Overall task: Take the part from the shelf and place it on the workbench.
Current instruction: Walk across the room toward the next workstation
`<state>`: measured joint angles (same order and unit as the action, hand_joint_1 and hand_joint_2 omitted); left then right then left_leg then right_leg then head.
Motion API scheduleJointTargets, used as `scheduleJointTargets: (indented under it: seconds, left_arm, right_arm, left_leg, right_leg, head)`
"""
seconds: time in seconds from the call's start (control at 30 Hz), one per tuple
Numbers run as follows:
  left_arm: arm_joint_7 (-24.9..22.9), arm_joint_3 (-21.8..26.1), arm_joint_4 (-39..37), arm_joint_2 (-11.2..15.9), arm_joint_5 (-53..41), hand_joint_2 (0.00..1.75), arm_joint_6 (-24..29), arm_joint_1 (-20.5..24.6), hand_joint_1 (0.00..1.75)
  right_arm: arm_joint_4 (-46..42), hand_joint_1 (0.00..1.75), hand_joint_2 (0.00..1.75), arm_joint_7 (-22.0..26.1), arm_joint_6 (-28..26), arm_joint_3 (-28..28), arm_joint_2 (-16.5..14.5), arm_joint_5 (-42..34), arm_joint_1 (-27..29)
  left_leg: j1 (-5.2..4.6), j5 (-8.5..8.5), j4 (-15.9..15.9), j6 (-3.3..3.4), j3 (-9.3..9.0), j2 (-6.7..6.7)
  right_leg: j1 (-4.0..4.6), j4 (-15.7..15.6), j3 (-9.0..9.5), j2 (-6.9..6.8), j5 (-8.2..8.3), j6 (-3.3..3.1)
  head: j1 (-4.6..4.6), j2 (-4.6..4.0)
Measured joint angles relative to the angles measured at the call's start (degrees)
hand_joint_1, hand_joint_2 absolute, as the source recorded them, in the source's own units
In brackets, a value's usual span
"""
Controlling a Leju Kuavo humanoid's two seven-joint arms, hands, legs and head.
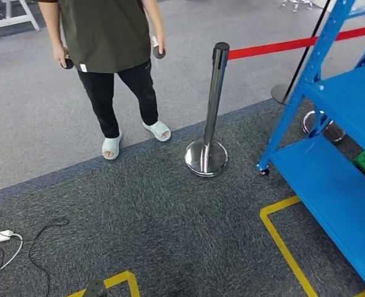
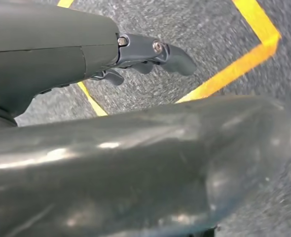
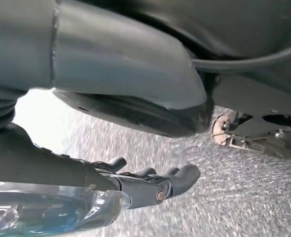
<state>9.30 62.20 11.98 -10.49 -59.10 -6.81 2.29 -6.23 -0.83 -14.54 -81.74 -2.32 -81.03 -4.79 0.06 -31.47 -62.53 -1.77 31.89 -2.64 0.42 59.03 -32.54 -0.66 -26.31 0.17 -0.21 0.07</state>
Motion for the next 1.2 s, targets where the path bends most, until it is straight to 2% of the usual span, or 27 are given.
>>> scheduleJointTargets:
  seconds: [0.07, 0.1, 0.13, 0.17, 0.2, 0.23, 0.27, 0.33, 0.4, 0.43, 0.47, 0.53, 0.57, 0.6, 0.63, 0.67, 0.7, 0.77, 0.83, 0.9, 0.93, 0.97, 1.03, 1.1, 1.13, 1.17, 1.2]
  left_arm:
    - [-1.15, 0.01, -0.01, 0.67, 0.02, 0.00, -0.30, -0.24, 0.00]
    - [-1.53, 0.03, -0.01, 1.02, 0.17, 0.00, -0.38, -0.37, 0.00]
    - [-1.57, 0.08, -0.01, 1.36, 0.34, 0.00, -0.44, -0.43, 0.00]
    - [-1.30, 0.14, -0.01, 1.67, 0.44, 0.00, -0.57, -0.42, 0.00]
    - [-0.60, 0.19, 0.00, 1.94, 0.44, 0.00, -0.74, -0.34, 0.00]
    - [0.52, 0.23, -0.01, 2.15, 0.37, 0.00, -0.96, -0.24, 0.00]
    - [1.68, 0.25, -0.01, 2.27, 0.27, 0.00, -1.15, -0.10, 0.00]
    - [3.60, 0.25, -0.01, 2.33, 0.02, 0.00, -1.39, 0.32, 0.00]
    - [4.29, 0.25, -0.01, 2.32, -0.07, 0.00, -1.44, 0.73, 0.00]
    - [4.42, 0.25, -0.01, 2.32, -0.08, 0.00, -1.45, 0.84, 0.00]
    - [4.58, 0.25, -0.01, 2.33, -0.25, 0.00, -1.49, 0.88, 0.00]
    - [4.79, 0.20, -0.01, 2.34, -1.11, 0.00, -1.56, 0.81, 0.00]
    - [4.71, 0.15, -0.01, 2.33, -1.74, 0.00, -1.59, 0.75, 0.00]
    - [4.41, 0.06, -0.01, 2.28, -2.33, 0.00, -1.59, 0.73, 0.00]
    - [3.96, -0.07, -0.01, 2.21, -2.76, 0.00, -1.62, 0.75, 0.00]
    - [3.48, -0.19, -0.01, 2.09, -3.03, 0.00, -1.69, 0.80, 0.00]
    - [3.09, -0.28, -0.02, 1.93, -3.13, 0.00, -1.79, 0.84, 0.00]
    - [2.67, -0.34, -0.02, 1.68, -2.89, 0.00, -1.92, 0.83, 0.00]
    - [2.23, -0.33, -0.02, 1.56, -2.54, 0.00, -1.57, 0.78, 0.00]
    - [1.36, -0.20, -0.02, 1.50, -1.90, 0.00, -0.90, 0.80, 0.00]
    - [0.83, -0.06, -0.02, 1.52, -1.42, 0.00, -0.59, 0.83, 0.00]
    - [0.33, 0.17, -0.02, 1.56, -0.93, 0.00, -0.30, 0.82, 0.00]
    - [-0.48, 0.87, -0.02, 1.67, -0.09, 0.00, 0.32, 0.65, 0.00]
    - [-0.95, 1.68, -0.02, 1.79, 0.53, 0.00, 1.08, 0.30, 0.00]
    - [-1.11, 2.06, -0.02, 1.87, 0.77, 0.00, 1.42, 0.18, 0.00]
    - [-1.24, 2.40, -0.02, 1.96, 1.00, 0.00, 1.64, 0.13, 0.00]
    - [-1.39, 2.71, -0.02, 2.03, 1.19, 0.00, 1.67, 0.14, 0.00]
  right_arm:
    - [0.01, 0.00, 0.00, -0.49, -0.19, 0.58, 0.62, -0.57, -0.10]
    - [0.03, 0.00, 0.00, -0.78, -0.32, 0.77, 0.98, -0.71, -0.03]
    - [0.07, 0.00, 0.00, -1.17, -0.47, 0.90, 1.35, -0.82, 0.11]
    - [0.14, 0.00, 0.00, -1.78, -0.60, 1.05, 1.70, -0.94, 0.24]
    - [0.21, 0.00, 0.00, -2.78, -0.71, 1.22, 2.03, -1.21, 0.37]
    - [0.27, 0.00, 0.00, -4.25, -0.80, 1.41, 2.23, -1.60, 0.46]
    - [0.31, 0.00, 0.00, -5.80, -0.86, 1.59, 2.38, -2.00, 0.50]
    - [0.32, 0.00, 0.00, -8.34, -0.90, 1.82, 2.49, -2.67, 0.73]
    - [0.33, 0.00, 0.00, -9.26, -0.93, 1.89, 2.55, -2.91, 1.24]
    - [0.33, 0.00, 0.00, -9.43, -0.96, 1.92, 2.58, -3.02, 1.46]
    - [0.33, 0.00, 0.00, -9.43, -0.98, 2.01, 2.59, -3.32, 1.55]
    - [0.33, 0.00, 0.00, -8.52, -1.03, 2.57, 2.59, -4.48, 1.38]
    - [0.33, 0.00, 0.00, -7.45, -1.23, 3.01, 2.58, -5.06, 1.24]
    - [0.33, 0.00, 0.00, -6.13, -1.72, 3.40, 2.59, -5.35, 1.16]
    - [0.33, 0.00, 0.00, -4.71, -2.38, 3.65, 2.62, -5.42, 1.15]
    - [0.33, 0.00, 0.00, -3.31, -3.05, 3.78, 2.71, -5.36, 1.20]
    - [0.33, 0.00, 0.00, -1.99, -3.55, 3.81, 2.86, -5.31, 1.24]
    - [0.36, 0.00, 0.00, 0.04, -3.82, 3.95, 3.19, -5.38, 1.19]
    - [0.40, 0.00, 0.00, 0.90, -3.80, 4.07, 3.37, -4.94, 1.03]
    - [0.47, 0.00, 0.00, 1.04, -3.61, 4.02, 3.55, -3.97, 1.15]
    - [0.50, 0.00, 0.00, 1.07, -3.34, 3.86, 3.66, -3.35, 1.30]
    - [0.54, 0.00, 0.00, 1.12, -2.98, 3.59, 3.79, -2.69, 1.38]
    - [0.58, 0.00, 0.00, 1.35, -1.83, 2.74, 3.98, -1.19, 1.28]
    - [0.59, 0.00, 0.00, 1.77, -0.70, 1.63, 4.05, 0.62, 1.11]
    - [0.59, 0.00, 0.00, 2.04, -0.39, 0.89, 4.05, 1.86, 1.12]
    - [0.59, 0.00, 0.00, 2.35, -0.21, 0.01, 4.05, 3.29, 1.16]
    - [0.59, 0.00, 0.00, 2.73, -0.19, -0.94, 4.04, 4.61, 1.19]
  left_leg:
    - [0.03, -2.73, -7.36, -0.16, 4.11, 1.77]
    - [0.06, -2.95, -9.76, -0.21, 5.70, 2.05]
    - [0.13, -2.06, -10.36, -0.26, 6.47, 2.22]
    - [0.28, -0.18, -8.90, -0.31, 6.22, 2.43]
    - [0.53, 2.25, -5.85, -0.40, 5.10, 2.96]
    - [0.89, 4.29, -2.33, -0.56, 3.68, 4.38]
    - [1.23, 5.43, 0.92, -0.61, 2.35, 5.78]
    - [1.44, 5.66, 4.15, -0.38, 1.02, 7.62]
    - [1.29, 5.48, 4.55, 0.42, 0.80, 6.59]
    - [1.28, 5.50, 4.65, 0.86, 0.71, 5.93]
    - [1.26, 5.53, 4.74, 1.28, 0.62, 5.14]
    - [0.98, 5.44, 4.80, 1.86, 0.53, 3.44]
    - [0.79, 5.37, 4.79, 2.03, 0.50, 2.53]
    - [0.65, 5.30, 4.79, 2.11, 0.46, 1.64]
    - [0.55, 5.20, 4.78, 2.15, 0.37, 0.80]
    - [0.49, 5.08, 4.78, 2.14, 0.23, 0.04]
    - [0.47, 4.92, 4.78, 2.04, 0.01, -0.67]
    - [0.23, 4.49, 4.67, 1.58, -0.47, -1.82]
    - [-0.08, 4.19, 4.58, 1.01, -0.80, -2.84]
    - [-0.07, 3.99, 4.66, 0.49, -1.00, -3.75]
    - [0.03, 3.60, 4.42, 0.18, -0.99, -3.30]
    - [0.13, 2.76, 3.40, -0.12, -0.62, -2.23]
    - [0.25, -0.43, -2.31, -0.48, 1.99, 0.69]
    - [0.26, -3.12, -9.53, -0.47, 5.80, 1.99]
    - [0.26, -3.01, -11.16, -0.41, 6.92, 2.23]
    - [0.27, -1.78, -10.74, -0.31, 7.06, 2.45]
    - [0.30, 0.23, -8.43, -0.19, 6.25, 2.78]
  right_leg:
    - [-0.06, -0.02, -0.09, 1.55, 0.09, -0.27]
    - [-0.07, -0.01, -0.08, 2.43, 0.10, -0.31]
    - [-0.09, 0.00, -0.03, 3.33, 0.11, -0.31]
    - [-0.13, 0.00, 0.05, 4.20, 0.12, -0.27]
    - [-0.18, 0.02, 0.15, 5.07, 0.11, -0.17]
    - [-0.14, 0.13, 0.12, 5.91, 0.06, 0.05]
    - [-0.13, 0.34, -0.06, 6.71, 0.00, 0.34]
    - [-0.28, 0.45, -0.80, 8.09, 0.02, 1.08]
    - [-0.66, 0.30, -1.28, 8.96, 0.14, 1.78]
    - [-0.66, 0.86, -1.56, 8.09, -0.23, 2.05]
    - [-0.61, 2.53, -2.32, 6.57, -1.24, 2.27]
    - [-0.48, 9.05, -5.50, 2.81, -4.74, 2.53]
    - [-0.52, 12.84, -7.45, 1.87, -6.44, 2.63]
    - [-0.55, 15.49, -8.82, 1.42, -7.27, 2.68]
    - [-0.56, 16.29, -9.24, 1.18, -7.04, 2.71]
    - [-0.57, 14.95, -8.53, 0.96, -5.81, 2.68]
    - [-0.56, 11.71, -6.79, 0.40, -3.91, 2.63]
    - [-0.41, 4.43, -2.84, -2.05, -0.95, 2.38]
    - [-0.17, 1.36, -1.35, -3.08, -0.16, 1.84]
    - [-0.08, 1.23, -1.55, -1.64, 0.01, 1.13]
    - [-0.14, 1.15, -1.58, -1.02, 0.11, 0.85]
    - [-0.26, 1.07, -1.57, -0.40, 0.24, 0.54]
    - [-0.44, 0.98, -1.61, 0.93, 0.44, 0.03]
    - [-0.44, 0.98, -1.69, 2.60, 0.51, -0.25]
    - [-0.45, 0.98, -1.67, 3.51, 0.52, -0.28]
    - [-0.48, 0.98, -1.62, 4.40, 0.54, -0.26]
    - [-0.54, 0.98, -1.56, 5.27, 0.57, -0.21]
  head:
    - [-0.20, 0.00]
    - [-0.25, 0.00]
    - [-0.22, 0.00]
    - [-0.23, 0.00]
    - [-0.23, 0.00]
    - [-0.23, 0.00]
    - [-0.24, 0.00]
    - [-0.29, 0.01]
    - [-0.28, 0.01]
    - [-0.22, 0.00]
    - [0.02, 0.00]
    - [0.36, 0.00]
    - [0.45, 0.00]
    - [0.43, 0.00]
    - [0.44, 0.00]
    - [0.43, 0.00]
    - [0.44, 0.00]
    - [0.46, 0.00]
    - [0.37, 0.00]
    - [0.32, 0.00]
    - [0.29, 0.00]
    - [0.24, 0.00]
    - [0.09, 0.00]
    - [0.06, 0.00]
    - [0.05, 0.00]
    - [0.05, 0.00]
    - [0.07, 0.00]
